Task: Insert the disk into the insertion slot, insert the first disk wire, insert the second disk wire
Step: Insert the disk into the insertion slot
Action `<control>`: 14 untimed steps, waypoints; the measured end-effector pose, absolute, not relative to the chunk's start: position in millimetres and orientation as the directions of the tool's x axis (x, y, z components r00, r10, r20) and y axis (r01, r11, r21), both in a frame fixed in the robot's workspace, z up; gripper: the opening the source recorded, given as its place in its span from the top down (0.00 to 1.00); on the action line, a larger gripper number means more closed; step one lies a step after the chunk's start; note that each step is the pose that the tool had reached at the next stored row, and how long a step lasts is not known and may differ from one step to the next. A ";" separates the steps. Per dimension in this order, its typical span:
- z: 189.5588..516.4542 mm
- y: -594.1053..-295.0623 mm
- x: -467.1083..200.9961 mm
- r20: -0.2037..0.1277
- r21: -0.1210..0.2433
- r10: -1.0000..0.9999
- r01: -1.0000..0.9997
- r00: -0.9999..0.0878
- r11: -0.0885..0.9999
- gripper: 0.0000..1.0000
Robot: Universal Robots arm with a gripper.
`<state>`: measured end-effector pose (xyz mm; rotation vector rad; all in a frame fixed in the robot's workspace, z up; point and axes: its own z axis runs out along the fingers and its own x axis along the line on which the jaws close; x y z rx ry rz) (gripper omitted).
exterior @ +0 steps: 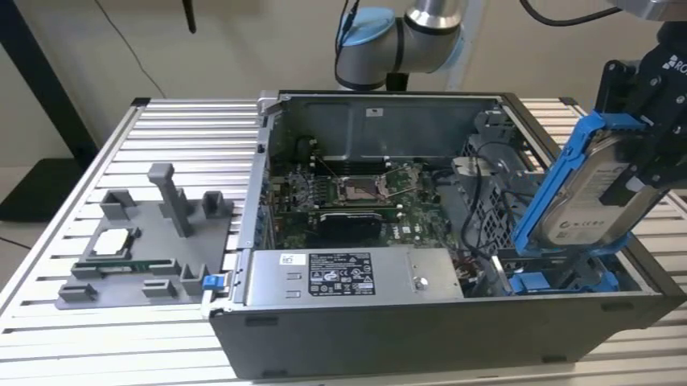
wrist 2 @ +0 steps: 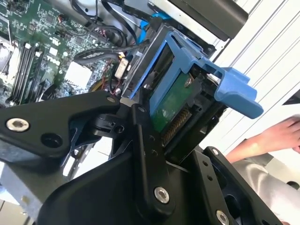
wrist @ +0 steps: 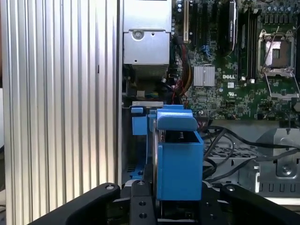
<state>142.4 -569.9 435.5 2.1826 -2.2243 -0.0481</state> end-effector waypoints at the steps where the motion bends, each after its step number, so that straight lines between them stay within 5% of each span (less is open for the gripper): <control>1: 434.9 -571.6 142.4 -0.005 0.039 -1.000 -0.999 -0.020 0.020 1.00; 14: 425.2 -576.6 140.7 -0.037 0.040 -0.999 -0.999 -0.035 0.034 1.00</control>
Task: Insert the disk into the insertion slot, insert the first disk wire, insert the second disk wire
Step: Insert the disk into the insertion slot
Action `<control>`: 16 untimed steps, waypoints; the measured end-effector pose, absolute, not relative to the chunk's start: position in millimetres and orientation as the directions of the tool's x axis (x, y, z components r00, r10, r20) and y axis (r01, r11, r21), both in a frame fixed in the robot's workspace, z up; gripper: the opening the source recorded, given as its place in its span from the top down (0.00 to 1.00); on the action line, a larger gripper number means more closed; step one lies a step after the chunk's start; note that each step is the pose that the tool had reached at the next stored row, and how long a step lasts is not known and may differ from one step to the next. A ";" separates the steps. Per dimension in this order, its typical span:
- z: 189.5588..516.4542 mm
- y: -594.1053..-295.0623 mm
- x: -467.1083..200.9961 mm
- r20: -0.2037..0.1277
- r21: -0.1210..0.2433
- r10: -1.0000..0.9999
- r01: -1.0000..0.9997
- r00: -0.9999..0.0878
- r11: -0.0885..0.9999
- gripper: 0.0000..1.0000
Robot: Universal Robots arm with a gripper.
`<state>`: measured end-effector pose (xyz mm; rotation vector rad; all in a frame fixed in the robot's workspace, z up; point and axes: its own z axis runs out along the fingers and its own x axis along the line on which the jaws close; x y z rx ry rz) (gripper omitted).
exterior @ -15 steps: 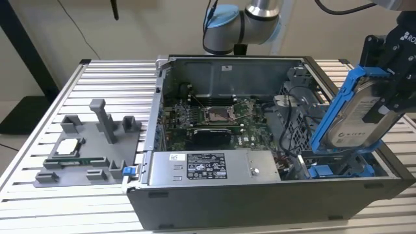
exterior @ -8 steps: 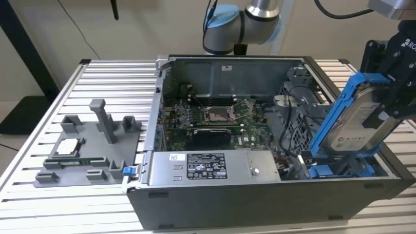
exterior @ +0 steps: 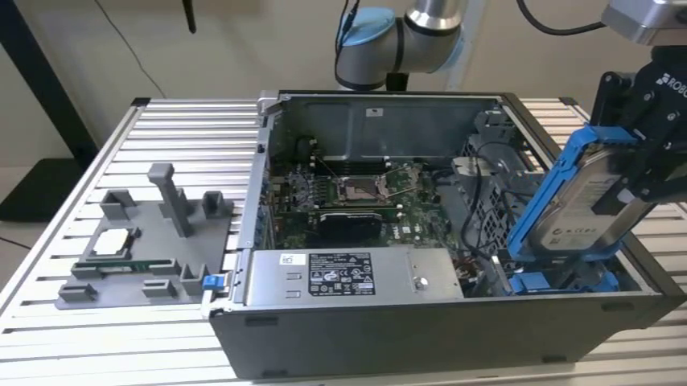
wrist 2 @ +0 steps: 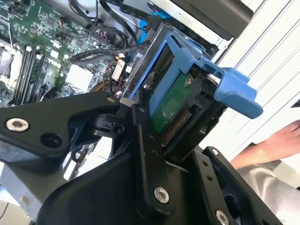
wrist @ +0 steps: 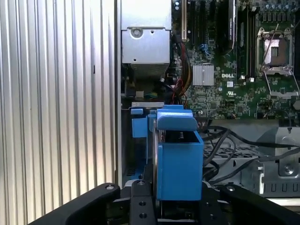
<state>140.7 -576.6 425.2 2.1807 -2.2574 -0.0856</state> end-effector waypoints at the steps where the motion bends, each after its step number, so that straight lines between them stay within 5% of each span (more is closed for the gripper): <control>1: 424.5 -576.6 140.4 -0.039 0.040 -0.999 -0.999 -0.036 0.034 1.00; 16: 410.0 -579.9 140.1 -0.040 0.042 -0.999 -0.999 -0.036 0.035 1.00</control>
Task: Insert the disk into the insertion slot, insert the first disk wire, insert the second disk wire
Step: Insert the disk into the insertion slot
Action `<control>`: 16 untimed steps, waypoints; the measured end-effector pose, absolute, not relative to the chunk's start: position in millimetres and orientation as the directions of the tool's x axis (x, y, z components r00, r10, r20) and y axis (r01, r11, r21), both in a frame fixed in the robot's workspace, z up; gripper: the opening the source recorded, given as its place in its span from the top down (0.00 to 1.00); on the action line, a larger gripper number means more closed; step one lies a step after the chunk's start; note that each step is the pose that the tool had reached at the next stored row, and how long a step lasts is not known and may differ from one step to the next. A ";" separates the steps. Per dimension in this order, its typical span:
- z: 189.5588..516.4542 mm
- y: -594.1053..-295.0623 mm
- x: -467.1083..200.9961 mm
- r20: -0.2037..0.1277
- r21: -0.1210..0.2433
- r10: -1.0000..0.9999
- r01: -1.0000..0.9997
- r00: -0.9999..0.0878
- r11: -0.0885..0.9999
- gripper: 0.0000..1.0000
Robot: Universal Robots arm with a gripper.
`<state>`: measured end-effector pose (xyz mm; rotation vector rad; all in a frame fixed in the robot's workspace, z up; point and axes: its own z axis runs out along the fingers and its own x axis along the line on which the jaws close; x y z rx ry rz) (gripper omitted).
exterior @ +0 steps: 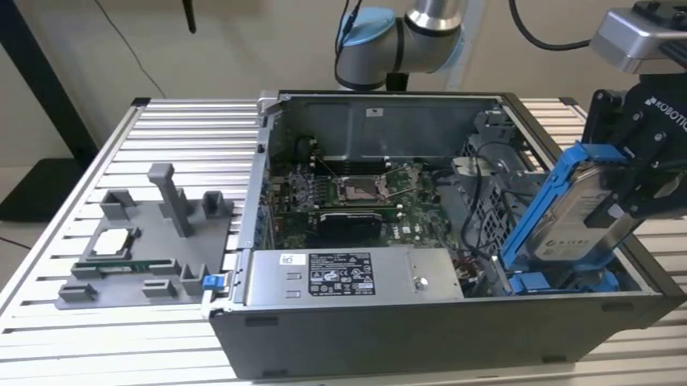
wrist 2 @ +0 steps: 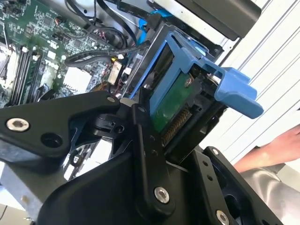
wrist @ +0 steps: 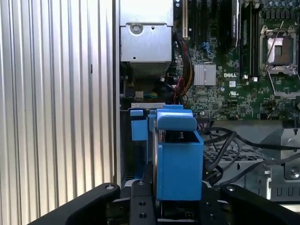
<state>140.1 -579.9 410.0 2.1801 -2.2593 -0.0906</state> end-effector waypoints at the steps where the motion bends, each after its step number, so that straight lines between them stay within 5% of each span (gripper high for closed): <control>1: 409.2 -580.0 140.2 -0.040 0.042 -0.999 -0.999 -0.036 0.035 1.00; 16: 399.8 -579.0 140.2 -0.044 0.042 -0.998 -0.999 -0.036 0.034 1.00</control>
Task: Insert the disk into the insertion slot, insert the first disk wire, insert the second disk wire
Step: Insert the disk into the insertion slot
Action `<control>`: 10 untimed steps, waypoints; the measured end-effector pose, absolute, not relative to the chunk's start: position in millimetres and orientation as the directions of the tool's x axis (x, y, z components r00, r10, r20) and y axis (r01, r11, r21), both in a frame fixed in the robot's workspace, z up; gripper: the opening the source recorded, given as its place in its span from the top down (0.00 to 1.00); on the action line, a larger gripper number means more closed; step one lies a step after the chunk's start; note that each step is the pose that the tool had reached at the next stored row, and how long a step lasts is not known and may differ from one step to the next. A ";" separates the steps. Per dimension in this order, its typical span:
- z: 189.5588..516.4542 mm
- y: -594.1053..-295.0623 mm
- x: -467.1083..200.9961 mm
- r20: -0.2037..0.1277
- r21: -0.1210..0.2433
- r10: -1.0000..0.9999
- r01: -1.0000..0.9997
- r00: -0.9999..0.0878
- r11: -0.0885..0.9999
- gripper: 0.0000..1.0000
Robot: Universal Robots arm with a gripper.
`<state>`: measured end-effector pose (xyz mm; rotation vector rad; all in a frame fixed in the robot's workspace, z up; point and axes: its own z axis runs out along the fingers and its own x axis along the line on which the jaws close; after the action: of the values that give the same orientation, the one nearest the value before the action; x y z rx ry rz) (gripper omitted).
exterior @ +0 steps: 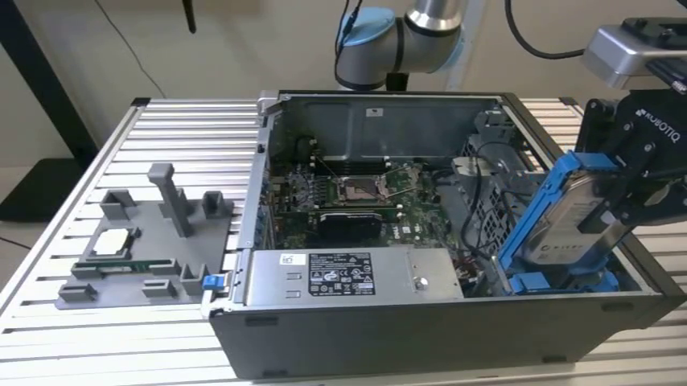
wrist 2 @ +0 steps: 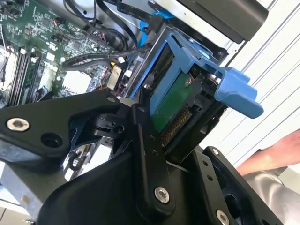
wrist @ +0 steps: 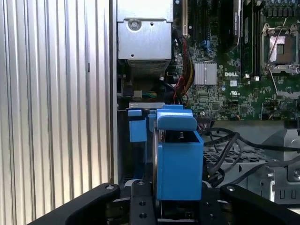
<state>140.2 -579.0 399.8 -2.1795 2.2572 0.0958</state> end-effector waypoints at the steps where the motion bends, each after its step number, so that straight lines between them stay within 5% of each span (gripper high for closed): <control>1: 398.7 -578.9 140.2 -0.044 0.042 -0.998 -0.999 -0.036 0.034 1.00; 10: 386.7 -578.7 140.1 -0.044 0.042 -0.998 -0.999 -0.036 0.034 1.00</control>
<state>140.1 -578.7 386.7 -2.1795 2.2572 0.0958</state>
